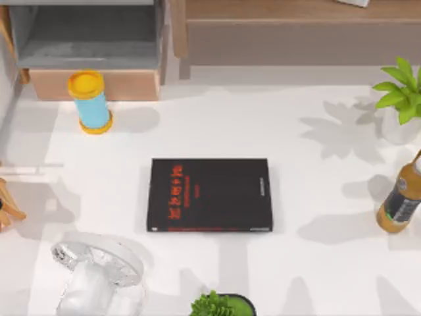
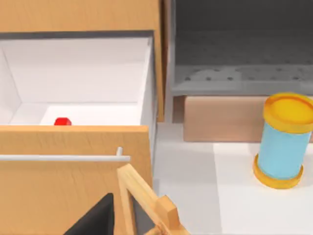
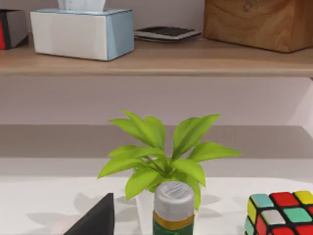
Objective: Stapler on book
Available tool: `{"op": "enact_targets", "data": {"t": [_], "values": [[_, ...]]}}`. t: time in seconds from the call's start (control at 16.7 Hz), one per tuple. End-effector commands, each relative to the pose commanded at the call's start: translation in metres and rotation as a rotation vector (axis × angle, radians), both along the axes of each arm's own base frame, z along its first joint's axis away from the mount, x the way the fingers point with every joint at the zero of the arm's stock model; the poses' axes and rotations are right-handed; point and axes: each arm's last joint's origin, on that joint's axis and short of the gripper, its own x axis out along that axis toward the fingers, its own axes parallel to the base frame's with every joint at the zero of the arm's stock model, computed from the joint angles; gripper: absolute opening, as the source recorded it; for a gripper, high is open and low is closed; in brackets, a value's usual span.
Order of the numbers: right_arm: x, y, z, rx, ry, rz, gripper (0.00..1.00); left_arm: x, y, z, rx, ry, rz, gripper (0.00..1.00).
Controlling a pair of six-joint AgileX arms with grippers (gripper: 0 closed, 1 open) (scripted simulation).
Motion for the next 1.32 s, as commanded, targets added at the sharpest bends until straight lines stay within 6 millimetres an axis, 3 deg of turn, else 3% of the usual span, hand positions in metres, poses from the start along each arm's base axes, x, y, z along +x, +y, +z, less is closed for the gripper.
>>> {"op": "enact_targets", "data": {"t": [0.3,0.48,0.66,0.84,1.02,1.32], "values": [[0.000,0.000,0.000,0.000,0.000,0.000,1.00,0.054,0.015,0.060,0.022,0.272,0.034,1.00],[0.000,0.000,0.000,0.000,0.000,0.000,1.00,0.105,0.032,0.086,0.026,0.449,0.049,1.00],[0.000,0.000,0.000,0.000,0.000,0.000,1.00,0.164,0.055,0.096,0.019,0.625,0.059,1.00],[0.000,0.000,0.000,0.000,0.000,0.000,1.00,0.223,0.083,0.087,0.004,0.789,0.061,1.00],[0.000,0.000,0.000,0.000,0.000,0.000,1.00,0.273,0.112,0.062,-0.017,0.934,0.055,1.00],[0.000,0.000,0.000,0.000,0.000,0.000,1.00,0.329,0.152,0.003,-0.051,1.115,0.030,1.00]]}}
